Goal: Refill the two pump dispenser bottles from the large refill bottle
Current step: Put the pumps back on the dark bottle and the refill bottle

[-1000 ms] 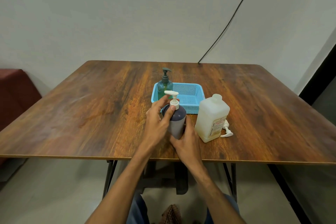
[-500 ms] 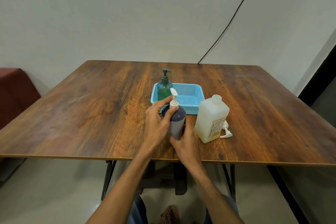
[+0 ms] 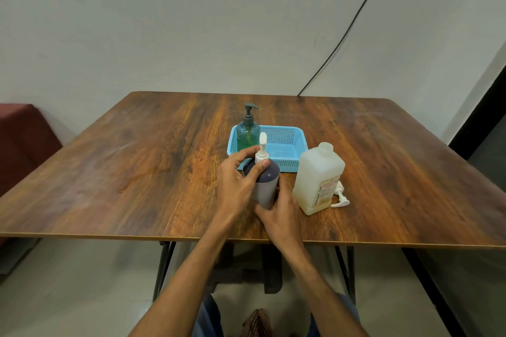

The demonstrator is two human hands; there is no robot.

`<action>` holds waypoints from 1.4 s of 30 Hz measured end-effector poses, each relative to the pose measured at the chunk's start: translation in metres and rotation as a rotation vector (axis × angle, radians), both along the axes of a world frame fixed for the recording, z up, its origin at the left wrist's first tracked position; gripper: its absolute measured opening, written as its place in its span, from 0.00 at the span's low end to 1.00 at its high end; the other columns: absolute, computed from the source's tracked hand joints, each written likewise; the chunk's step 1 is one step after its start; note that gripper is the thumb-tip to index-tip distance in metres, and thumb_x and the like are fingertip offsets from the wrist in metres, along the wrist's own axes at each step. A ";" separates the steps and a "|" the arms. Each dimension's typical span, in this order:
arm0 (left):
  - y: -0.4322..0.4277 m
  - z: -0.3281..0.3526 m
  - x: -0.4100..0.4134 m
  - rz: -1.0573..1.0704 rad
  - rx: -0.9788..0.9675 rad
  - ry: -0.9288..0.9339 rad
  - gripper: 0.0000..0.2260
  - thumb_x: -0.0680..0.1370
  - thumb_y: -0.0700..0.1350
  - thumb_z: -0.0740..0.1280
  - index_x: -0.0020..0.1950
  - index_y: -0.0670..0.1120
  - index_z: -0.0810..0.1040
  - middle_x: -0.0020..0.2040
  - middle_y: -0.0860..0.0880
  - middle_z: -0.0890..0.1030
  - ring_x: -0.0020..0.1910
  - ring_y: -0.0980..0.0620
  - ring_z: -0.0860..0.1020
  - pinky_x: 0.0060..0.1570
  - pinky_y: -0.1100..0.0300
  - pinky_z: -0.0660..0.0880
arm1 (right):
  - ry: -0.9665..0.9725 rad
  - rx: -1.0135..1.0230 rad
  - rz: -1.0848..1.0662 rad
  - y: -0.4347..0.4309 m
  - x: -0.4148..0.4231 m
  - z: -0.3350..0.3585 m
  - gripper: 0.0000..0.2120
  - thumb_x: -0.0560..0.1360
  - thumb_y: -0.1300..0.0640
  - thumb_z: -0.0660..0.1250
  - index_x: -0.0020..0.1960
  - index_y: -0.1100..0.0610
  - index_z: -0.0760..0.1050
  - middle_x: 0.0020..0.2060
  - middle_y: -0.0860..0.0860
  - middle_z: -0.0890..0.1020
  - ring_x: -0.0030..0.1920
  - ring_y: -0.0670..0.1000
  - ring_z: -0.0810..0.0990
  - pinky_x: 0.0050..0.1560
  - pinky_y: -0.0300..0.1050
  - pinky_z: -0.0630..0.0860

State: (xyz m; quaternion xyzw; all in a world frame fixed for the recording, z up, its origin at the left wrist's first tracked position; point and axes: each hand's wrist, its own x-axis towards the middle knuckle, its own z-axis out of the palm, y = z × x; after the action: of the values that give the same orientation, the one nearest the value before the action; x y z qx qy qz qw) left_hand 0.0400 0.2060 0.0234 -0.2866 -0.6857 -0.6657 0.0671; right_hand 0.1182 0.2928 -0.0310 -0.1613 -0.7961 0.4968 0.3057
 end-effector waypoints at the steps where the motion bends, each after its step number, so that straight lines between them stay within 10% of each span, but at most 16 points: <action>1: 0.000 -0.001 0.002 -0.008 -0.002 0.007 0.17 0.76 0.45 0.75 0.64 0.49 0.81 0.60 0.53 0.83 0.61 0.57 0.80 0.61 0.47 0.80 | -0.006 -0.004 -0.002 0.000 0.000 0.001 0.38 0.68 0.48 0.79 0.73 0.45 0.64 0.66 0.42 0.75 0.66 0.41 0.73 0.62 0.40 0.77; 8: -0.003 -0.023 0.014 -0.025 -0.053 -0.090 0.44 0.63 0.60 0.82 0.75 0.57 0.67 0.68 0.57 0.76 0.66 0.60 0.76 0.61 0.61 0.78 | -0.067 0.000 -0.027 0.001 0.003 -0.001 0.37 0.69 0.49 0.78 0.73 0.46 0.64 0.68 0.43 0.75 0.68 0.43 0.73 0.66 0.51 0.75; 20: -0.002 0.008 -0.002 0.071 -0.092 0.061 0.36 0.61 0.63 0.81 0.66 0.53 0.77 0.60 0.54 0.82 0.57 0.58 0.81 0.54 0.61 0.80 | -0.199 0.002 -0.034 0.006 0.031 -0.002 0.43 0.69 0.49 0.79 0.77 0.47 0.60 0.73 0.45 0.70 0.73 0.47 0.67 0.73 0.52 0.68; 27: 0.039 0.053 -0.030 0.091 -0.117 0.123 0.31 0.65 0.52 0.84 0.65 0.51 0.78 0.55 0.58 0.79 0.48 0.66 0.77 0.47 0.79 0.73 | -0.254 0.023 -0.040 0.006 0.030 -0.006 0.41 0.71 0.47 0.76 0.78 0.46 0.59 0.73 0.44 0.69 0.74 0.46 0.65 0.74 0.52 0.66; 42: 0.106 0.036 -0.074 0.018 -0.154 0.092 0.33 0.66 0.51 0.83 0.69 0.47 0.76 0.62 0.49 0.81 0.57 0.53 0.78 0.56 0.60 0.79 | -0.302 0.040 -0.028 0.013 0.022 -0.010 0.39 0.73 0.44 0.74 0.78 0.43 0.58 0.75 0.42 0.65 0.75 0.45 0.62 0.75 0.50 0.63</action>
State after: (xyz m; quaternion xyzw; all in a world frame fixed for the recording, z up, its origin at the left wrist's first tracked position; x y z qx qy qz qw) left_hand -0.0342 0.3119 0.0592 -0.3150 -0.7335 -0.5966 0.0825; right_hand 0.1406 0.3053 -0.0413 -0.2393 -0.8404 0.4466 0.1926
